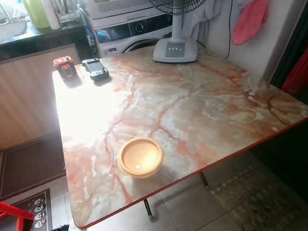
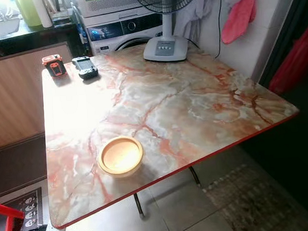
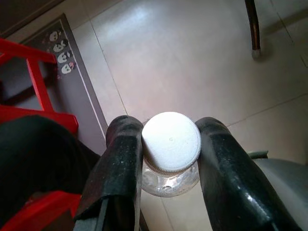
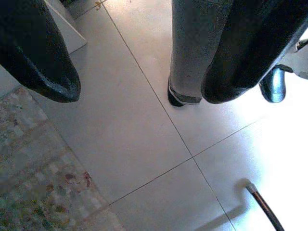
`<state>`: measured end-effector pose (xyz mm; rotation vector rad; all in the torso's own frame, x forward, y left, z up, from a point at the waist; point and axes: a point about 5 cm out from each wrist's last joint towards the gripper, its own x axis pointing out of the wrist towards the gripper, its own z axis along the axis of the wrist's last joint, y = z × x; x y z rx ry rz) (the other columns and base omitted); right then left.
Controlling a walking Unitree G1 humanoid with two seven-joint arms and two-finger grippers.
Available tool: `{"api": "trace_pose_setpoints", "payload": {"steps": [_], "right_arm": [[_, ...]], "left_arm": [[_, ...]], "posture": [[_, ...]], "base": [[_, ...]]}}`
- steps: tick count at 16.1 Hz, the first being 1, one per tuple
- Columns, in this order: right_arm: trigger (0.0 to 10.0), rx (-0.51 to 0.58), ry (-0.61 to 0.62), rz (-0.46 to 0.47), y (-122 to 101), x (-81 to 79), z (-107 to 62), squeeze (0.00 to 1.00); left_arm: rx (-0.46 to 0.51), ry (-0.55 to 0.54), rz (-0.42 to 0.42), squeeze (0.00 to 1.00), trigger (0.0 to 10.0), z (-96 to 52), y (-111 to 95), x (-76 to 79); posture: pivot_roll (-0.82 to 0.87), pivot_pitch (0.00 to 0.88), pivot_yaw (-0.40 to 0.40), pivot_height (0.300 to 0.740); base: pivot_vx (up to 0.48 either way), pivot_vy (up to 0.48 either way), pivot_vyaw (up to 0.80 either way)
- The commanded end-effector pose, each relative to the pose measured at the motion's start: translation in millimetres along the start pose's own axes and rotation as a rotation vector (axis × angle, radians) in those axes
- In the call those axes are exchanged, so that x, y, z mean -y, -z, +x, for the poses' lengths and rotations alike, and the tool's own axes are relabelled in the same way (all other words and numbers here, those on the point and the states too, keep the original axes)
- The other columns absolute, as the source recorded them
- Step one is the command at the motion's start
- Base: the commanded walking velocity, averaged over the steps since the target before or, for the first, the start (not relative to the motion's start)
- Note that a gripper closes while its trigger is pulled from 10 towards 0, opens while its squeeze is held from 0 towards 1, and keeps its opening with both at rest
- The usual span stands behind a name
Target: Restocking fridge
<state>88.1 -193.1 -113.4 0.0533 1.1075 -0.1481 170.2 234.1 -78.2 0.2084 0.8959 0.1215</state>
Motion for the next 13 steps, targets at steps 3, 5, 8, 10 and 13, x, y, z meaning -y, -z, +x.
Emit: {"api": "trace_pose_setpoints", "payload": {"steps": [3, 5, 8, 10, 13], "right_arm": [[10.0, -0.136, -0.002, 0.011, 38.0, 0.1, -9.6, 0.0], [10.0, -0.137, -0.002, 0.007, 38.2, -0.1, -9.6, 0.0], [10.0, -0.138, -0.004, 0.007, 38.5, -1.3, -9.7, 0.0], [10.0, -0.137, -0.005, 0.011, 38.2, -2.3, -9.5, 0.0], [10.0, -0.127, -0.008, 0.026, 35.0, -6.3, -8.2, 0.0]], "left_arm": [[-0.02, 0.011, 0.002, 0.0, 10.0, -0.8, 4.7, 0.5], [-0.026, 0.015, 0.002, 0.0, 10.0, -1.1, 6.3, 1.4], [-0.031, 0.022, 0.009, 0.0, 10.0, -1.4, 7.6, 1.9], [-0.032, 0.025, 0.017, 0.0, 10.0, -1.3, 7.3, 1.8], [-0.032, 0.007, 0.033, 0.0, 10.0, -0.2, 4.4, -2.6]], "posture": [[-0.01, 0.0, 0.038, 0.74], [-0.01, 0.0, 0.045, 0.74], [-0.02, 0.0, 0.057, 0.74], [-0.02, 0.0, 0.063, 0.74], [-0.02, 0.0, 0.077, 0.74]], "base": [[0.0, 0.375, 0.0], [0.0, 0.382, 0.0], [0.0, 0.382, 0.0], [0.0, 0.382, 0.0], [0.0, 0.0, 0.0]]}}
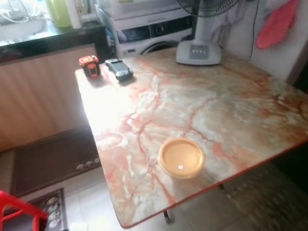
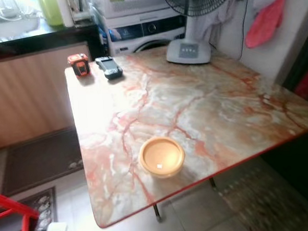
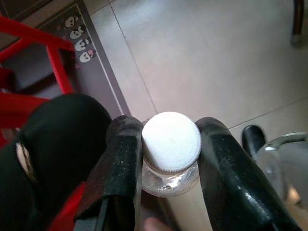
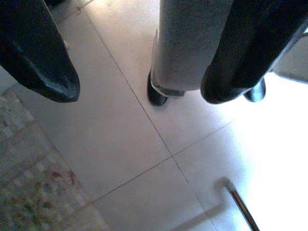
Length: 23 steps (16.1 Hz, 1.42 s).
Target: Restocking fridge
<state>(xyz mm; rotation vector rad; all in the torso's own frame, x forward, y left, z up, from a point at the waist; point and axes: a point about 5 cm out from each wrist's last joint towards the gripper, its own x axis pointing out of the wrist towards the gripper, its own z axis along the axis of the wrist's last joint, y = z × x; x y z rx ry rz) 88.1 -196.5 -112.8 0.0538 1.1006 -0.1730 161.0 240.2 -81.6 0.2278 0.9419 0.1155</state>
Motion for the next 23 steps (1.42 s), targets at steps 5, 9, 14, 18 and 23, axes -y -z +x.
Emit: {"api": "trace_pose_setpoints", "payload": {"steps": [5, 9, 14, 18, 23], "right_arm": [[10.0, -0.125, -0.031, 0.029, 34, -13.0, -7.7, 0.0], [10.0, -0.141, -0.022, 0.032, 42, -8.0, -11.0, 0.0], [10.0, -0.162, -0.019, 0.042, 53, -8.6, -15.3, 0.0], [10.0, -0.173, -0.024, 0.04, 59, -11.1, -17.6, 0.0], [10.0, -0.178, -0.022, 0.045, 63, -11.3, -19.5, 0.0]], "left_arm": [[0.017, -0.003, -0.007, 0.0, 10.0, 1.7, -7, -0.9], [-0.014, -0.004, -0.016, 0.0, 10.0, -1.8, 7, -0.4], [-0.046, -0.008, 0.004, 0.0, 10.0, -6.1, 21, -5.1], [-0.039, -0.02, 0.007, 0.0, 10.0, -6.4, 21, -11.9], [-0.057, -0.024, -0.013, 0.0, 10.0, -8.5, 28, -12.6]], "posture": [[-0.02, 0.0, 0.085, 0.74], [-0.01, 0.0, 0.071, 0.74], [-0.02, 0.0, 0.083, 0.74], [-0.01, 0.0, 0.088, 0.74], [-0.02, 0.0, 0.086, 0.74]], "base": [[0.0, 0.0, 0.0], [0.0, 0.21, 0.0], [0.0, 0.22, 0.0], [0.0, 0.0, 0.0], [0.0, 0.0, 0.0]]}}
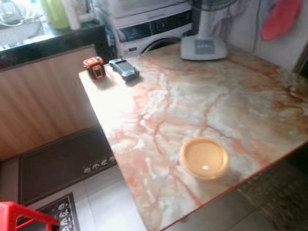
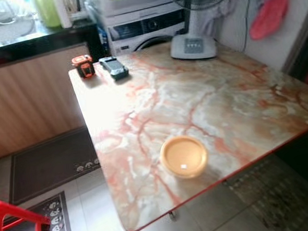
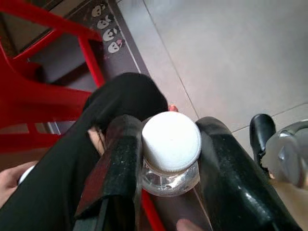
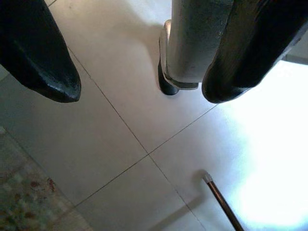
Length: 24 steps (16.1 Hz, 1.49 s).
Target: Restocking fridge
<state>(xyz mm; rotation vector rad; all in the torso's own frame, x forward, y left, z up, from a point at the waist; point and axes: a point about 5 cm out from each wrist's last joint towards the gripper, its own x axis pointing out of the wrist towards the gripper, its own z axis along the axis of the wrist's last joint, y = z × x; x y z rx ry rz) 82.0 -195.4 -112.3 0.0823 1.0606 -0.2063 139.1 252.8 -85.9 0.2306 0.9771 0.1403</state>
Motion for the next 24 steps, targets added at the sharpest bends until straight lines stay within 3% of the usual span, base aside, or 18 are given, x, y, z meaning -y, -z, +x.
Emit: {"api": "trace_pose_setpoints", "payload": {"steps": [1, 5, 9, 12, 14, 15, 17, 21, 24], "right_arm": [[10.0, -0.219, -0.027, 0.004, 59, -9.0, -19.3, 0.0], [10.0, -0.239, -0.026, 0.008, 71, -9.0, -25.3, 0.0], [10.0, -0.263, -0.016, 0.002, 77, -10.8, -27.9, 0.0], [10.0, -0.202, -0.012, 0.016, 60, -11.8, -20.0, 0.0], [10.0, -0.125, 0.007, 0.03, 27, -11.1, -5.7, 0.0], [10.0, -0.12, 0.011, 0.031, 20, -10.9, -3.0, 0.0], [10.0, -0.083, -0.007, 0.074, 2, -11.6, 3.0, 0.0], [10.0, -0.115, -0.01, 0.035, 1, -13.0, 4.5, 0.0], [10.0, -0.117, -0.007, 0.045, 4, -13.5, 3.4, 0.0]], "left_arm": [[-0.024, -0.008, -0.012, 0.0, 10.0, -1.9, 8, -2.7], [-0.05, -0.01, -0.003, 0.0, 10.0, -6.6, 21, -8.9], [-0.084, -0.036, -0.062, 0.0, 10.0, -8.8, 29, -16.4], [-0.073, -0.018, -0.053, 0.0, 10.0, -5.1, 19, -13.6], [-0.041, 0.016, -0.018, 0.0, 10.0, 3.5, -7, -2.6], [-0.045, 0.019, -0.014, 0.0, 10.0, 4.7, -10, 0.4], [0.0, 0.031, -0.062, 0.0, 10.0, 8.4, -28, 5.3], [-0.034, 0.022, -0.134, 0.0, 10.0, 7.2, -20, 15.2], [-0.045, 0.023, -0.132, 0.0, 10.0, 6.2, -15, 15.7]], "posture": [[-0.01, 0.0, 0.089, 0.74], [-0.02, 0.012, 0.097, 0.74], [-0.06, 0.06, 0.104, 0.74], [-0.08, 0.082, 0.128, 0.74], [-0.12, 0.069, 0.12, 0.74], [-0.13, 0.027, 0.115, 0.74], [-0.11, 0.0, 0.109, 0.74], [-0.1, 0.0, 0.083, 0.74], [-0.11, 0.0, 0.089, 0.74]], "base": [[0.0, 0.0, 0.0], [0.0, 0.0, 0.0], [0.0, 0.0, 0.0], [0.0, 0.0, 0.0], [0.0, 0.0, 0.0], [0.0, 0.0, 0.0], [0.0, 0.0, 0.0], [0.0, 0.0, 0.0], [0.0, 0.0, 0.0]]}}
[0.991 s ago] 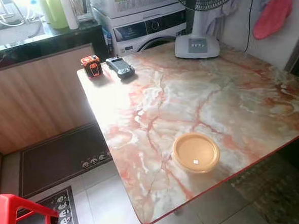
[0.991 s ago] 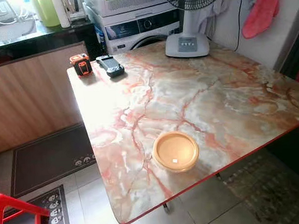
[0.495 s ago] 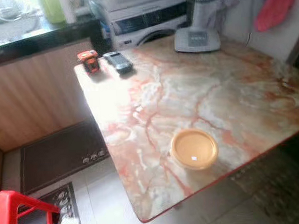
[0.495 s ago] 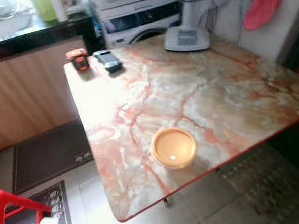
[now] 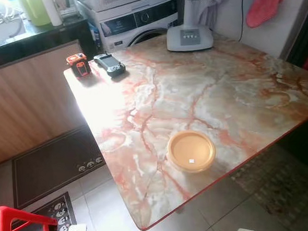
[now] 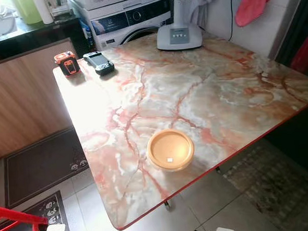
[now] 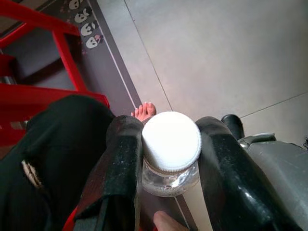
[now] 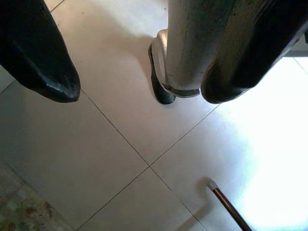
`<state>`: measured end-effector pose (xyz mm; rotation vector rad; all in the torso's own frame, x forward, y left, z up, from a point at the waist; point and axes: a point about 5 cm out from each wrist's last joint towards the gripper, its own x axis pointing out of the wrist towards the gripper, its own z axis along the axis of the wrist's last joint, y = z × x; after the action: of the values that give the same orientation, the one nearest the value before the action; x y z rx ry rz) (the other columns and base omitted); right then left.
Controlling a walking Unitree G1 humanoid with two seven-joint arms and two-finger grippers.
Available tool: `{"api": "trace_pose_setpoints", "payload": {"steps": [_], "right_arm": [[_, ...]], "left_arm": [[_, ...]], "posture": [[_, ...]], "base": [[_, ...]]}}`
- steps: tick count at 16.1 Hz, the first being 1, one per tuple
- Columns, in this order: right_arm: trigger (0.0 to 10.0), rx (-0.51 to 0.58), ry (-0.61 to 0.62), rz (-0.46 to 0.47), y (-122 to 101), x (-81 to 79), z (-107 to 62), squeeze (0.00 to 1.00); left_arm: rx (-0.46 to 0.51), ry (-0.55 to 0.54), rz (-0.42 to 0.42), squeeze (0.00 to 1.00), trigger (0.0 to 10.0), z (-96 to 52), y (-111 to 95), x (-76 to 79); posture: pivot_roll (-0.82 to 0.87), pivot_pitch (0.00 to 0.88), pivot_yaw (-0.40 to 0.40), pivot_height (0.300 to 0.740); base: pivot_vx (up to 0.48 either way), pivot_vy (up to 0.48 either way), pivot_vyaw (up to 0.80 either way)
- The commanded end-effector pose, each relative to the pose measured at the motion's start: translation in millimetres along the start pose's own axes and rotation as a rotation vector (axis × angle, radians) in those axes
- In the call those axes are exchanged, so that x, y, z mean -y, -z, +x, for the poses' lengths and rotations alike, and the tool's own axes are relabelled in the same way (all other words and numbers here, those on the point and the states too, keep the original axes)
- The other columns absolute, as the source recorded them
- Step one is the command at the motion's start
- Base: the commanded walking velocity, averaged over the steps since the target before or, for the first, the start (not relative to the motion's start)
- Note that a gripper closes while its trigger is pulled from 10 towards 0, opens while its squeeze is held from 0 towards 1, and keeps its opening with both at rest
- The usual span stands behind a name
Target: Restocking fridge
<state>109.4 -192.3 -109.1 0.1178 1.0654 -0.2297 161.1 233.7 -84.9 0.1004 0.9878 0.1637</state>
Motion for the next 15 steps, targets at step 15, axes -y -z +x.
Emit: {"api": "trace_pose_setpoints", "payload": {"steps": [15], "right_arm": [[10.0, -0.134, -0.009, -0.006, 40.0, -1.0, -9.7, 0.0]], "left_arm": [[-0.033, -0.021, -0.03, 0.0, 10.0, -4.1, 18.1, -5.1]], "posture": [[-0.1, 0.0, 0.095, 0.74]], "base": [[-0.131, 0.0, 0.0]]}}
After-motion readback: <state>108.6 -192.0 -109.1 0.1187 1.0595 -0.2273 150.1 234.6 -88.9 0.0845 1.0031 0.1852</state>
